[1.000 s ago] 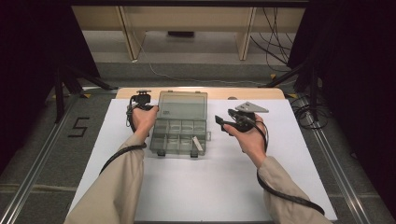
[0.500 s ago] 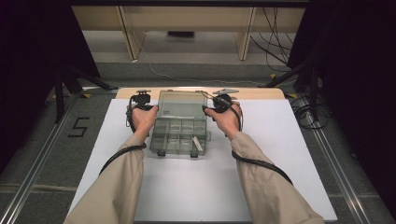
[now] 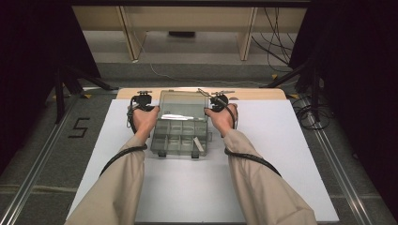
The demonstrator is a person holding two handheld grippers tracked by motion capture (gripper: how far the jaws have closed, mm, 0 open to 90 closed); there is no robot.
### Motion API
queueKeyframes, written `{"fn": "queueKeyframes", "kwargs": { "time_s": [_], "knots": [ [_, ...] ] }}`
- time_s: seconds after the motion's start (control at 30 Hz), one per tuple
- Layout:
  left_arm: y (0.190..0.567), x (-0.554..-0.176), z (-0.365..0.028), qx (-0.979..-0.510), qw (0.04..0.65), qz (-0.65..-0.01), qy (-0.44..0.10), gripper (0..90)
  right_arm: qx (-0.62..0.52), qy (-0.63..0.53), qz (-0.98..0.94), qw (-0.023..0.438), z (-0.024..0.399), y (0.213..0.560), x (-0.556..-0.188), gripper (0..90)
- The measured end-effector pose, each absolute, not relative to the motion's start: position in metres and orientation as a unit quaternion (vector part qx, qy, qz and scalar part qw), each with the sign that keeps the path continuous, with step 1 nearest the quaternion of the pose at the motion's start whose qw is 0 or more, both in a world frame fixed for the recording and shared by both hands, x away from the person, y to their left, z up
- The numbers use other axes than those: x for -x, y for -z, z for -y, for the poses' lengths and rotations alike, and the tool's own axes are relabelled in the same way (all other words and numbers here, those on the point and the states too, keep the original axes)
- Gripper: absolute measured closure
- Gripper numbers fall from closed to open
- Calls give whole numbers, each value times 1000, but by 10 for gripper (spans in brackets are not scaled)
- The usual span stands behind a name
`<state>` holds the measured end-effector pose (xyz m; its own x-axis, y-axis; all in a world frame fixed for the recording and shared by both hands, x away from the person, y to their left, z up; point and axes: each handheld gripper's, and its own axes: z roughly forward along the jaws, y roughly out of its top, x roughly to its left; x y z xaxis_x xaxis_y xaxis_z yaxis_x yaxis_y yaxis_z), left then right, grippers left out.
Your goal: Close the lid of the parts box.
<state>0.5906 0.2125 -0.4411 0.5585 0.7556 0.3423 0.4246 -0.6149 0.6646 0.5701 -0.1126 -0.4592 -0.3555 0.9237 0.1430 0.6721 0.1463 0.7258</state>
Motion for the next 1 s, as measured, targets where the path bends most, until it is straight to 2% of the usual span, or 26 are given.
{"fn": "queueKeyframes", "kwargs": {
  "time_s": [0.17,0.2,0.33,0.37,0.47,0.63,1.0],
  "knots": [
    [443,-591,-214,-842,266,-349,-312,897,-545,-365,-735,170,110,462,-571,690],
    [443,-591,-214,-842,268,-349,-313,897,-558,-370,-726,158,108,462,-571,709],
    [443,-591,-214,-841,271,-348,-314,896,-556,-377,-722,167,110,467,-574,772],
    [443,-591,-214,-840,272,-347,-315,896,-577,-370,-712,151,109,465,-571,793],
    [444,-591,-213,-839,274,-340,-323,896,-594,-369,-699,152,109,464,-571,842],
    [442,-590,-213,-839,278,-341,-321,895,-626,-363,-674,146,104,461,-570,865],
    [445,-590,-217,-838,286,-333,-325,884,-625,-360,-667,187,97,459,-564,887]
  ]
}}
